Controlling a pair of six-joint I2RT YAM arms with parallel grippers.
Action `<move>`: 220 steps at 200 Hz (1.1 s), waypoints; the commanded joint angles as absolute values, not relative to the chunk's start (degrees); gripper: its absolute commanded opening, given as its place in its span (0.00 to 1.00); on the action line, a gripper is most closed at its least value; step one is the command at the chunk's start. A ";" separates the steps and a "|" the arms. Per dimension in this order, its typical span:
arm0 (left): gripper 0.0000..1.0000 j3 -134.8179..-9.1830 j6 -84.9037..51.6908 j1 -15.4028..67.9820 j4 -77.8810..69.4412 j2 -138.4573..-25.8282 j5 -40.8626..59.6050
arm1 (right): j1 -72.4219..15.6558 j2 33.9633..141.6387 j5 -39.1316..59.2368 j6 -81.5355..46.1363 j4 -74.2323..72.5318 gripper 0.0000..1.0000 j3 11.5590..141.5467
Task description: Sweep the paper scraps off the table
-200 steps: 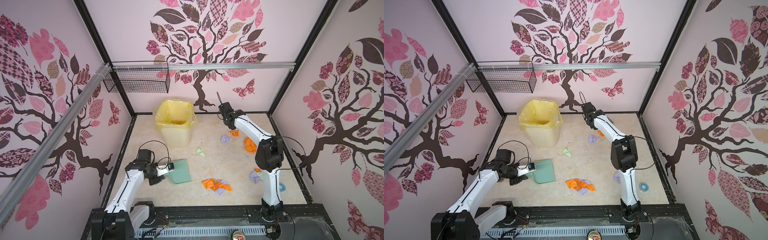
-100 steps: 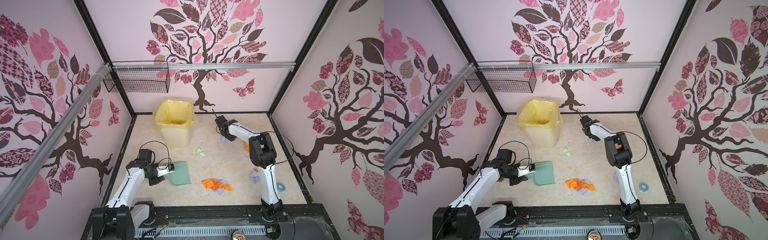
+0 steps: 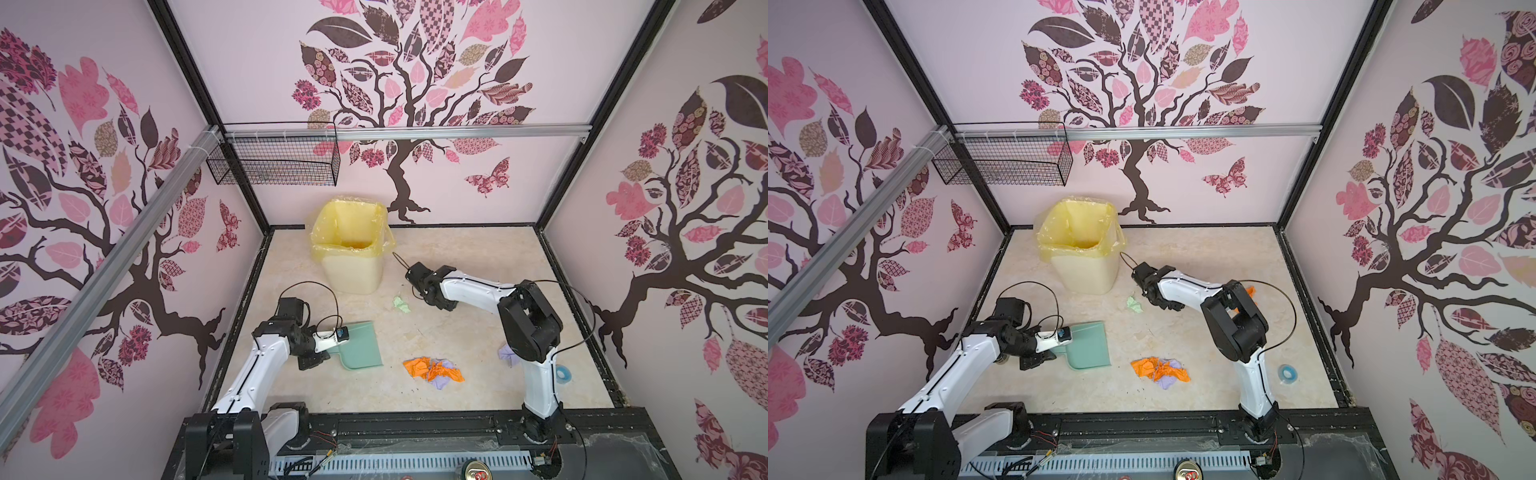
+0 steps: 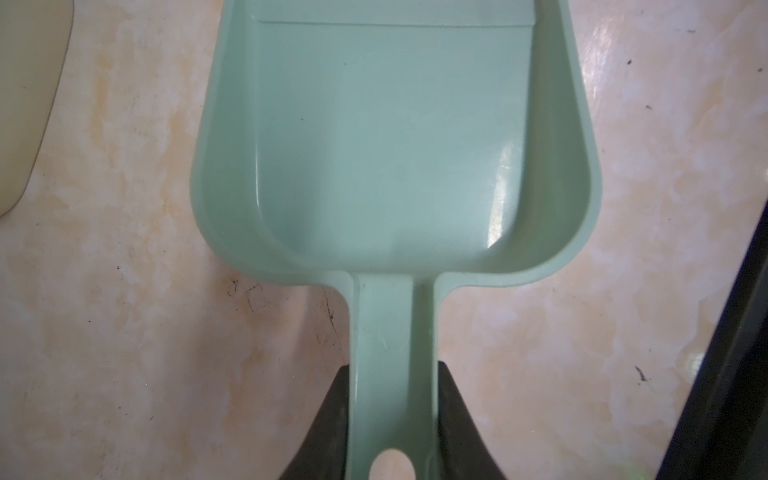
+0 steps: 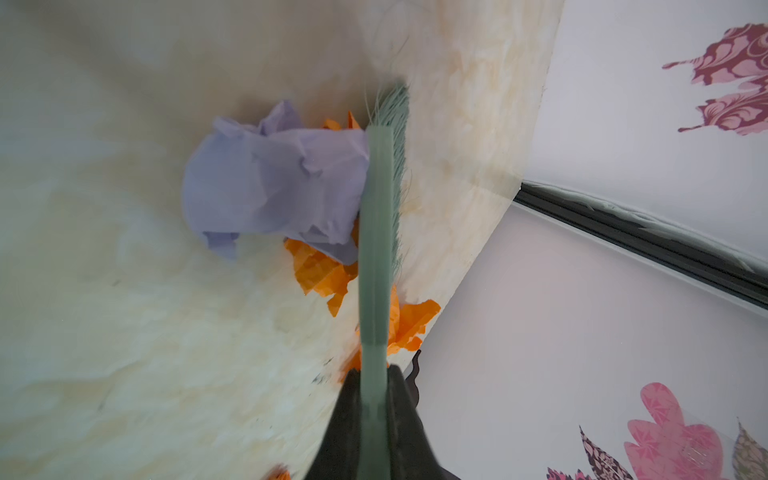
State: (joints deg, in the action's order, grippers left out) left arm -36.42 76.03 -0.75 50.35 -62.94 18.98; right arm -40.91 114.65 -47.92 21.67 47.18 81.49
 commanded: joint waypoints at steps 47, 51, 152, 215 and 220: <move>0.00 -38.27 74.90 -0.89 48.58 -64.68 20.74 | -53.79 97.76 -40.40 5.08 63.23 0.00 76.51; 0.00 -38.43 74.86 -0.88 48.56 -64.84 20.74 | -54.68 96.96 -40.26 4.14 64.27 0.00 77.10; 0.00 -42.01 73.29 0.62 49.87 -65.79 20.94 | -23.67 94.58 -49.17 7.14 53.74 0.00 78.08; 0.00 -39.92 75.01 0.48 50.49 -62.19 19.59 | -16.69 104.90 -45.69 9.86 45.89 0.00 76.51; 0.00 -39.83 74.97 0.52 50.37 -62.05 19.60 | -16.86 105.46 -45.49 9.47 46.29 0.00 76.63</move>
State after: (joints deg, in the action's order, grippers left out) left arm -40.32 74.19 0.43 49.84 -63.31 19.16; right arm -16.36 101.73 -47.40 9.87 47.29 75.16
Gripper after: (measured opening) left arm 0.262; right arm 0.120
